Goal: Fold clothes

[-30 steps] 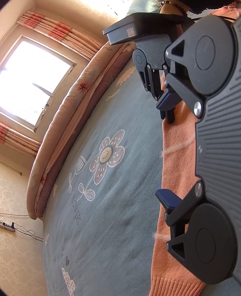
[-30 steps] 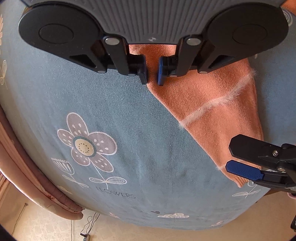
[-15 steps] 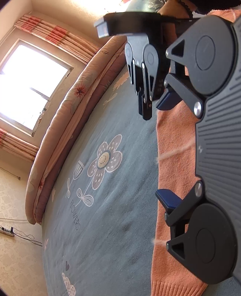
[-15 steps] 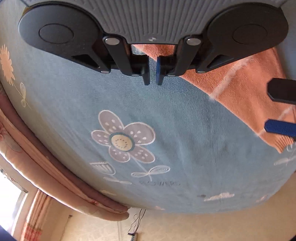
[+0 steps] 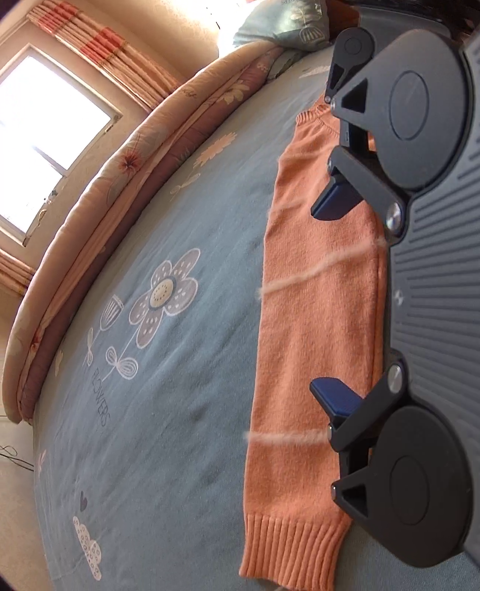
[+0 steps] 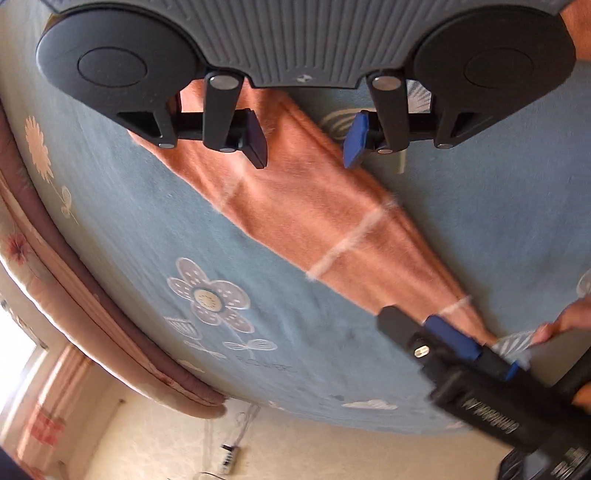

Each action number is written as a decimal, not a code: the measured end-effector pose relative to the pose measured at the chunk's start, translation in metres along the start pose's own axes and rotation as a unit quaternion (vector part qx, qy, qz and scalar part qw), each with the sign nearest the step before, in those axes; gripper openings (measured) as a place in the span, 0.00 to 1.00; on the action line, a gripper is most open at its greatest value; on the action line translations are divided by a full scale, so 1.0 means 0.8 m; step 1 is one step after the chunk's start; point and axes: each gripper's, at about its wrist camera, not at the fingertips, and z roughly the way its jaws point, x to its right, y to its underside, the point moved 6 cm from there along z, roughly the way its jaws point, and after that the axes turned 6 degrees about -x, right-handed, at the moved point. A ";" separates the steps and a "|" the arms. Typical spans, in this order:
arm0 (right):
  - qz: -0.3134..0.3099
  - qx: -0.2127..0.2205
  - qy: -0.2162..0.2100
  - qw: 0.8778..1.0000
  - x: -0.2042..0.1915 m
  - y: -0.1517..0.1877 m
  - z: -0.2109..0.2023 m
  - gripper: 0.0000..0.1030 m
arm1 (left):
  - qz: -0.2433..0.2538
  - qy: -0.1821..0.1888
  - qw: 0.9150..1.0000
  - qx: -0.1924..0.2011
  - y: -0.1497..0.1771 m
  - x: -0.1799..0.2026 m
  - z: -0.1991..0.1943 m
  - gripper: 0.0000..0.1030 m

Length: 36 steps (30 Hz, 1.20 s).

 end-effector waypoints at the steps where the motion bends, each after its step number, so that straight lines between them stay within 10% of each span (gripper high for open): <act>1: -0.026 -0.008 0.016 1.000 -0.011 0.000 0.007 0.49 | -0.001 -0.001 1.000 -0.001 0.000 -0.002 0.001 0.89; 3: -0.063 -0.019 0.049 0.997 -0.028 0.000 0.021 0.46 | 0.000 0.002 1.000 -0.004 -0.001 -0.003 0.004 0.89; 5: -0.053 -0.021 0.064 0.996 -0.029 -0.007 0.029 0.14 | 0.001 0.004 1.000 -0.005 -0.002 -0.002 0.007 0.89; 9: 0.101 -0.013 -0.002 0.995 0.012 -0.035 0.035 0.12 | 0.007 0.007 1.000 -0.008 -0.002 0.000 0.009 0.89; 17: 0.370 -0.018 -0.255 0.893 0.091 -0.005 0.030 0.41 | 0.009 0.019 1.000 -0.007 -0.001 0.006 0.006 0.89; 24: 0.336 -0.031 -0.095 0.937 0.115 0.018 0.008 0.28 | 0.016 0.018 1.000 -0.011 0.001 0.015 0.012 0.89; 27: 0.357 -0.080 -0.113 0.924 0.107 0.035 0.044 0.23 | 0.018 0.014 1.000 -0.015 0.002 0.015 0.015 0.89; 32: 0.389 -0.030 -0.153 0.908 0.116 0.042 0.022 0.24 | 0.023 0.017 1.000 -0.013 0.002 0.016 0.013 0.89; 36: 0.382 -0.062 -0.085 0.918 0.116 0.058 0.007 0.25 | 0.023 0.011 1.000 -0.014 0.002 0.017 0.015 0.89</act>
